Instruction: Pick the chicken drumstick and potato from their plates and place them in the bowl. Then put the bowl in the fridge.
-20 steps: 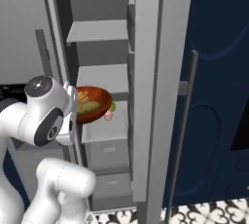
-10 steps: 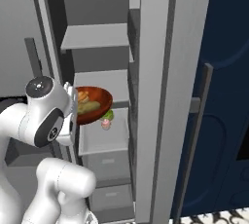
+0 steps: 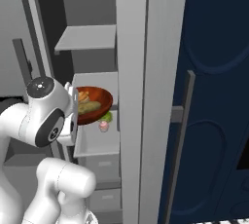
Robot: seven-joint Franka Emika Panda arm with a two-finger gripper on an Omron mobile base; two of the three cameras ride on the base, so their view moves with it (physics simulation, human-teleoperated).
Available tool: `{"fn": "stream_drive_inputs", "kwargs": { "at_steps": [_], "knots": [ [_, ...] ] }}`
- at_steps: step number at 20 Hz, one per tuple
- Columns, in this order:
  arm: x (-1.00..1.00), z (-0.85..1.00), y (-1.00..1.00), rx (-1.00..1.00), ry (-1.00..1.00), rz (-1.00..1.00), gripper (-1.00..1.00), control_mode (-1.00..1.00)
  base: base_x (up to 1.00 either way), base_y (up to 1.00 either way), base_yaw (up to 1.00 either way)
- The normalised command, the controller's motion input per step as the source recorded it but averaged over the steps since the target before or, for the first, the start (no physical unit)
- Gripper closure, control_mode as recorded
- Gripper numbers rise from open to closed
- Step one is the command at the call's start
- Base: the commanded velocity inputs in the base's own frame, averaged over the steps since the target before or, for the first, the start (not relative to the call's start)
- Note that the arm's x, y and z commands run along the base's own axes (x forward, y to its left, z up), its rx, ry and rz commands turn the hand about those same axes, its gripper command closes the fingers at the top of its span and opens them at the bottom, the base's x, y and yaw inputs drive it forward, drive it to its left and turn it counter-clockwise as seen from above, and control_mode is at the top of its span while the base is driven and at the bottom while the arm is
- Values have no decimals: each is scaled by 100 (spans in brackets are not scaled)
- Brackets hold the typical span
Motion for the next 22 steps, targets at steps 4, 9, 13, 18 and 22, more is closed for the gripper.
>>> {"fn": "stream_drive_inputs", "kwargs": {
  "at_steps": [4, 9, 13, 18, 22],
  "knots": [
    [0, 0, 0, 0, 0, 0, 100, 100, 30, 0, 9],
    [0, 0, 0, 0, 0, 0, 100, 100, 34, 0, 12],
    [0, 0, 0, 0, 0, 0, 100, 100, 16, -12, 7],
    [0, 0, 0, 0, 0, 0, 100, 100, 15, -28, 7],
    [0, 0, 0, 0, 0, 0, 100, 100, 15, -24, 5]
  ]
}}
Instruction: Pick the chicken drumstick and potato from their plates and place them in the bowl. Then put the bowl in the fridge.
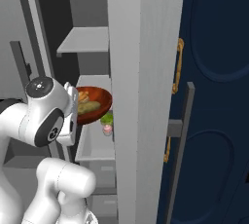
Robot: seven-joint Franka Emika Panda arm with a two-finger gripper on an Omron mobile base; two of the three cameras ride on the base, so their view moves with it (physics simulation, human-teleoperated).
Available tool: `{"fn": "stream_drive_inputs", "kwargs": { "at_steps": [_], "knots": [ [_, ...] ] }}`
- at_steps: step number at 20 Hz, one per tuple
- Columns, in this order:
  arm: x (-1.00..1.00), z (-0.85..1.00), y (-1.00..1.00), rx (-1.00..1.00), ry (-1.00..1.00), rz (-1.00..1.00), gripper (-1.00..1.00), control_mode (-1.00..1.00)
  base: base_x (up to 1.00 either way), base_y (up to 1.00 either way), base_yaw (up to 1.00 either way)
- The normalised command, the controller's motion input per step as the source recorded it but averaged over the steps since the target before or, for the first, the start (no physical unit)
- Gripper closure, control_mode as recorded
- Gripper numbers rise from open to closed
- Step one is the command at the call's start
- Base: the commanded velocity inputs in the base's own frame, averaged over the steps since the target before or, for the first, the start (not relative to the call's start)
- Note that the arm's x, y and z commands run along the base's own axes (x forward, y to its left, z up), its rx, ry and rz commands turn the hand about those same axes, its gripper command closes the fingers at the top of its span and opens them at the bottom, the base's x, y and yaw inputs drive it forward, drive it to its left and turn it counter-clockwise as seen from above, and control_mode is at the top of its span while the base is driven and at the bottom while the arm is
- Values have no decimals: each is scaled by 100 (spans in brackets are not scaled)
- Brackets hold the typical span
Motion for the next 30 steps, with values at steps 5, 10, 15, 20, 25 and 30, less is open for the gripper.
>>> {"fn": "stream_drive_inputs", "kwargs": {
  "at_steps": [5, 10, 15, 20, 25, 30],
  "knots": [
    [0, 0, 0, 0, 0, 0, 100, 100, 19, -15, 2],
    [55, 0, -13, 0, 0, 6, 100, -100, 0, 0, 0],
    [92, -14, 0, 0, -1, 2, 100, -100, 0, 0, 0],
    [64, -28, 0, 0, 0, 4, 100, -100, 0, 0, 0],
    [35, -24, -6, 0, 0, 6, 100, -100, 0, 0, 0],
    [51, -7, -3, 0, 0, 1, 100, -100, 0, 0, 0]
  ]
}}
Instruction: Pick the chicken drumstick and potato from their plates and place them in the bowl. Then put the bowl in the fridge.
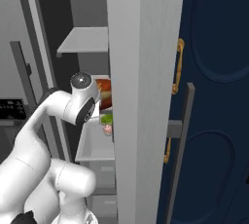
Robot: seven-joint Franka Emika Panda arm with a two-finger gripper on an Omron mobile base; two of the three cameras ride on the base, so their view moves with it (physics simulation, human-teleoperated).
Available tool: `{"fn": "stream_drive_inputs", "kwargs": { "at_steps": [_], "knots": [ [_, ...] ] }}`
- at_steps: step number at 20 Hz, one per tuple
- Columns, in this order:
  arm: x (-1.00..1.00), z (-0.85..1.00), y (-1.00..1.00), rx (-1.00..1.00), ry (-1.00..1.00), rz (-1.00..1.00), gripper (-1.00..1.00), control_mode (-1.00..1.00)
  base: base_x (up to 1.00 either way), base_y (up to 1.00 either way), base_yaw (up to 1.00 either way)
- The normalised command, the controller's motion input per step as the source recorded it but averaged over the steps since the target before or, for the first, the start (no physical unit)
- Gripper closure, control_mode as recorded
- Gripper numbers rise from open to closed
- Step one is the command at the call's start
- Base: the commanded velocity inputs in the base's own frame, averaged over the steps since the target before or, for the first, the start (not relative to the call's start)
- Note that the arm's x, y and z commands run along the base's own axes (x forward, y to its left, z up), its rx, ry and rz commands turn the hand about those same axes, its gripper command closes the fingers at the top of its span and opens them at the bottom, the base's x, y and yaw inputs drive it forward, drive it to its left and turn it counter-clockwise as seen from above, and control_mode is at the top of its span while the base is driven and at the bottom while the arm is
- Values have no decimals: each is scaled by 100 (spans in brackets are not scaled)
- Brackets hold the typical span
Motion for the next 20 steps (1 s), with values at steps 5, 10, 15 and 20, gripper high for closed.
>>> {"fn": "stream_drive_inputs", "kwargs": {
  "at_steps": [5, 10, 15, 20],
  "knots": [
    [49, -28, 0, 0, 0, 0, 100, -100, 0, 0, 0],
    [43, -31, 0, 0, 0, 0, 100, -100, 0, 0, 0],
    [52, -19, 0, 0, 0, 0, 100, -100, 0, 0, 0],
    [54, -7, 0, 0, -1, 1, 100, -100, 0, 0, 0]
  ]
}}
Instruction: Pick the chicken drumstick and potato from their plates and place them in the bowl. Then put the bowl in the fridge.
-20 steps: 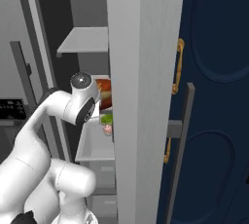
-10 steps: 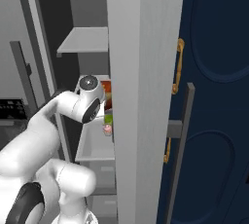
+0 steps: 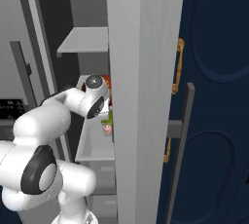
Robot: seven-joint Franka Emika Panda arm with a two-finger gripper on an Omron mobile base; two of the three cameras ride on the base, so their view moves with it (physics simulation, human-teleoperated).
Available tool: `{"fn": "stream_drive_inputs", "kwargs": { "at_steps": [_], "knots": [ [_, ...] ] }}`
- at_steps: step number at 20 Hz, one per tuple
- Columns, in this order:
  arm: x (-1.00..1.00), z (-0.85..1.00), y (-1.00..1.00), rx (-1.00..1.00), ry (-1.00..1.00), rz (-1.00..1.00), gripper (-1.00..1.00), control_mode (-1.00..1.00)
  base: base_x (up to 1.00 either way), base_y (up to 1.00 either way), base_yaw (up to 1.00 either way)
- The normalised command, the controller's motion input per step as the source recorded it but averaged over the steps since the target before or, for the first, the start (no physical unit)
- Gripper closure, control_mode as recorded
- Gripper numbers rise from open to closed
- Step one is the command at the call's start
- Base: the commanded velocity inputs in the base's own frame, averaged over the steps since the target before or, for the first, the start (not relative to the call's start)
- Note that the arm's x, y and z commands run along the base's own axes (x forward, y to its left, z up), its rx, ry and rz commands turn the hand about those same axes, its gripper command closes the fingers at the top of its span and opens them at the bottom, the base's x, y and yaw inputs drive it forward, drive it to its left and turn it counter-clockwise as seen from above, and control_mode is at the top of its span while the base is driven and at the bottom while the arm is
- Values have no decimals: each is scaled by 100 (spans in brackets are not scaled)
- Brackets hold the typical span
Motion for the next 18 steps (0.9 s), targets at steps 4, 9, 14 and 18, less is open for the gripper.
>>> {"fn": "stream_drive_inputs", "kwargs": {
  "at_steps": [4, 9, 14, 18],
  "knots": [
    [20, -1, 0, 0, 0, 0, 100, -100, 0, 0, 0],
    [2, 0, 0, 0, -1, 0, -100, -100, 0, 0, 0],
    [-35, 17, 0, -1, -2, 0, -100, -100, 0, 0, 0],
    [-86, 54, 0, -1, -7, -5, -100, -100, 0, 0, 0]
  ]
}}
